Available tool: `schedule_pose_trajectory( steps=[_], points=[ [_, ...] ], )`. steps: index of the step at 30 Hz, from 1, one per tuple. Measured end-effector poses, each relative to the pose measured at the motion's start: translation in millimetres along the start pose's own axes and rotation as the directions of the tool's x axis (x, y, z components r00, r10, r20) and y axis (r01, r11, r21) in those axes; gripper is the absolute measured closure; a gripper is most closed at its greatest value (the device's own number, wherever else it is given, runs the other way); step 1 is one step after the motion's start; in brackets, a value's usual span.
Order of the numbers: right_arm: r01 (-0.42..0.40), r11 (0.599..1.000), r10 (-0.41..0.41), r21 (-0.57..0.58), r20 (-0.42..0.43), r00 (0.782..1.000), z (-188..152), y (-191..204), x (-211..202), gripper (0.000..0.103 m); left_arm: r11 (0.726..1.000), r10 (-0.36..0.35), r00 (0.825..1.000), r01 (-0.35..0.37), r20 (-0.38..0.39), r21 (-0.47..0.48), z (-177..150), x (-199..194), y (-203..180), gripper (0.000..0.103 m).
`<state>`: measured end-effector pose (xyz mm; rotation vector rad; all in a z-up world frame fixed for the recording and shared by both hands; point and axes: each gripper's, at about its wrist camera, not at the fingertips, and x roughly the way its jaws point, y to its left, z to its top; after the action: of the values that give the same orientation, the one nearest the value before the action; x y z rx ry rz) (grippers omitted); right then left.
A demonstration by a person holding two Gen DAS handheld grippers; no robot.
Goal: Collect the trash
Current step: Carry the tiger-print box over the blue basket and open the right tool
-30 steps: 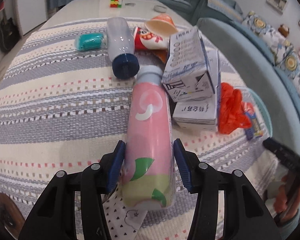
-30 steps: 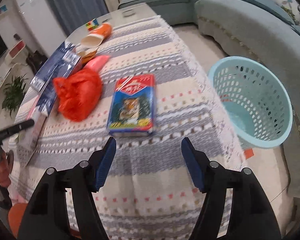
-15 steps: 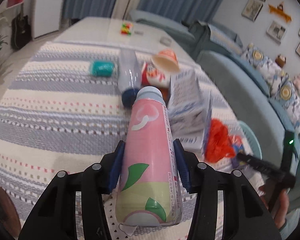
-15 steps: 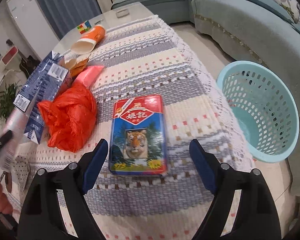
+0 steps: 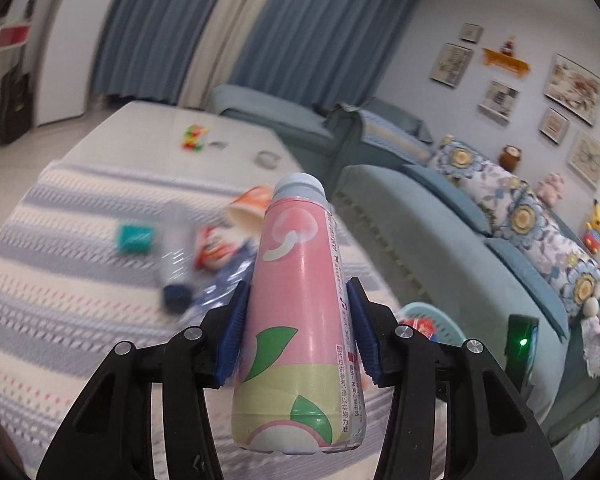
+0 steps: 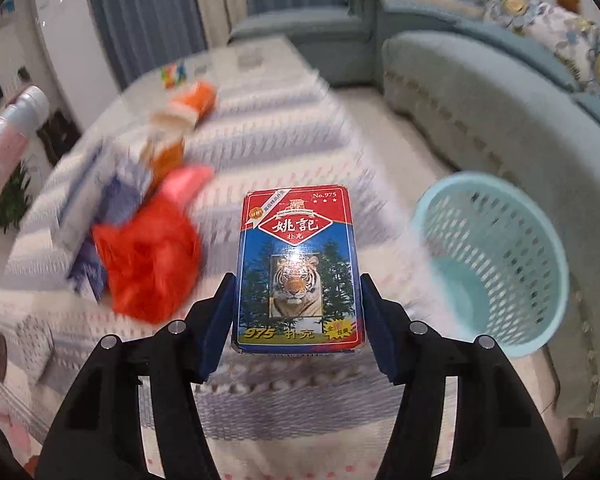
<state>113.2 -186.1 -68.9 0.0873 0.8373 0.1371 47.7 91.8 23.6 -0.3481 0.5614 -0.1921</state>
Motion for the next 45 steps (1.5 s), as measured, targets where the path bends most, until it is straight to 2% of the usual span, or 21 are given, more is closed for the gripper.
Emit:
schedule_pose_trajectory(
  steps=[4,7,11,14,17,20,23,26,28,30,32,33,34,42,45],
  points=[
    [0.037,0.997,-0.044,0.075,0.094,0.995,22.8,-44.2,-34.0,0.046,0.995,-0.068,0.998,0.067,0.007,0.075,15.1,17.6,-52.9,0.056],
    [0.081,0.989,-0.097,0.127,0.122,0.988,31.3,-80.8,-44.0,0.046,0.984,-0.120,0.993,0.121,-0.014,0.128,20.9,40.5,-95.0,0.056],
    [0.160,0.963,-0.184,0.219,0.094,0.978,29.2,-135.0,-38.6,0.046,0.966,-0.173,0.981,0.186,-0.086,0.181,12.3,86.6,-144.9,0.056],
    [0.181,0.942,-0.202,0.281,0.047,0.978,22.4,-163.2,-26.0,0.046,0.953,-0.198,0.965,0.230,-0.169,0.199,-4.6,129.4,-174.4,0.056],
    [0.219,0.916,-0.221,0.335,-0.033,0.975,7.2,-192.3,-4.8,0.046,0.944,-0.205,0.937,0.266,-0.283,0.197,-28.8,174.5,-194.8,0.056],
    [0.239,0.899,-0.211,0.368,-0.115,0.971,-13.0,-211.2,19.7,0.046,0.942,-0.195,0.897,0.284,-0.397,0.178,-58.5,219.3,-203.2,0.056],
    [0.258,0.890,-0.201,0.376,-0.184,0.962,-30.7,-220.0,42.0,0.046,0.948,-0.178,0.873,0.277,-0.454,0.160,-80.1,243.4,-204.6,0.056],
    [0.274,0.888,-0.199,0.369,-0.228,0.953,-44.3,-219.2,57.7,0.046,0.942,-0.129,0.853,0.265,-0.506,0.207,-100.1,262.6,-209.7,0.056],
    [0.278,0.886,-0.193,0.370,-0.251,0.949,-49.2,-218.7,66.2,0.045,0.935,-0.119,0.831,0.278,-0.543,0.222,-112.7,271.6,-212.5,0.056],
    [0.278,0.883,-0.186,0.379,-0.262,0.947,-52.7,-221.9,70.7,0.045,0.932,-0.107,0.821,0.280,-0.561,0.232,-120.1,275.3,-214.3,0.055],
    [0.275,0.881,-0.181,0.384,-0.263,0.948,-53.9,-221.2,72.4,0.045,0.927,-0.114,0.828,0.287,-0.548,0.241,-122.8,274.1,-213.5,0.050],
    [0.274,0.880,-0.181,0.388,-0.260,0.949,-53.5,-221.8,71.2,0.045,0.925,-0.120,0.830,0.292,-0.544,0.241,-120.3,271.6,-213.9,0.043],
    [0.276,0.879,-0.184,0.390,-0.258,0.949,-52.2,-222.1,69.1,0.043,0.926,-0.120,0.838,0.289,-0.533,0.245,-118.4,268.6,-213.7,0.039],
    [0.254,0.880,-0.185,0.402,-0.204,0.961,-44.6,-218.1,41.3,0.041,0.925,-0.185,0.872,0.310,-0.454,0.219,-84.2,221.2,-204.5,0.039],
    [0.224,0.894,-0.173,0.389,-0.162,0.971,-39.3,-203.9,22.1,0.041,0.922,-0.194,0.893,0.307,-0.406,0.236,-70.4,190.2,-200.5,0.039]
  ],
)
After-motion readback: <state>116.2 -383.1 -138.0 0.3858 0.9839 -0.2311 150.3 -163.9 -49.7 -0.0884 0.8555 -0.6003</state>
